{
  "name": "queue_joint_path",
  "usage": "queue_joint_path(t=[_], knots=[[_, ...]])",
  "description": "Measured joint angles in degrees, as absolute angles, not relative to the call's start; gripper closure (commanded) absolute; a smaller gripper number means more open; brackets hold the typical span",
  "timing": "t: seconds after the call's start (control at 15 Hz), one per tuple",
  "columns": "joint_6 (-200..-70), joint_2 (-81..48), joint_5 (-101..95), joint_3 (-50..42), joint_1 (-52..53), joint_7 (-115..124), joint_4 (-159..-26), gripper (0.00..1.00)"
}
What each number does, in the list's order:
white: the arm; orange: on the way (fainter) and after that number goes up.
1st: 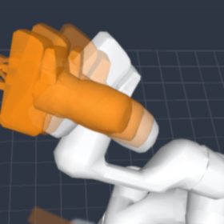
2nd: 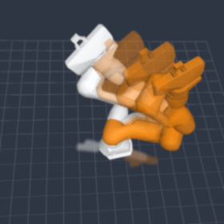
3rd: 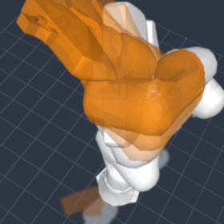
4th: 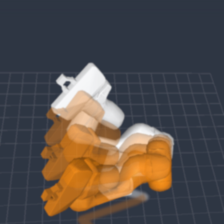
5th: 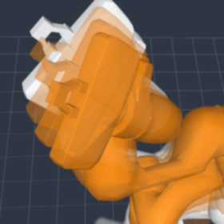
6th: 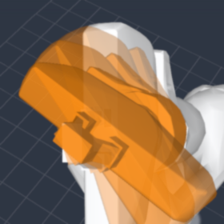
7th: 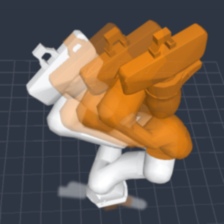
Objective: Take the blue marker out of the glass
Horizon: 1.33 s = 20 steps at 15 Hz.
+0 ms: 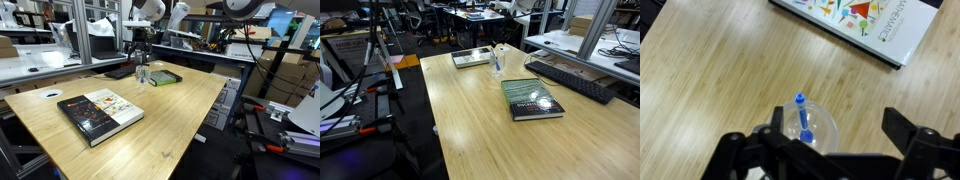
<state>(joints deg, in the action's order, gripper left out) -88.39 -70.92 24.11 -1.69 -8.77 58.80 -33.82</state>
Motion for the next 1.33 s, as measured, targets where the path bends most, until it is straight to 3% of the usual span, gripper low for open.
queue_joint_path(t=[0.47,0.6,0.73,0.87,1.2,1.33], knots=[[-89.1,-71.1,24.9,-1.6,-9.1,59.0,-35.6,0.00],[-89.4,-71.1,25.2,-1.5,-8.9,59.0,-36.2,0.15],[-89.5,-71.0,25.5,-1.2,-8.7,59.0,-36.9,0.21],[-89.6,-70.9,25.8,-0.9,-8.6,59.0,-37.5,0.45],[-89.9,-70.8,26.5,-0.6,-8.6,59.0,-38.8,0.81],[-90.1,-70.7,26.9,-0.6,-8.6,59.0,-39.3,0.83]])
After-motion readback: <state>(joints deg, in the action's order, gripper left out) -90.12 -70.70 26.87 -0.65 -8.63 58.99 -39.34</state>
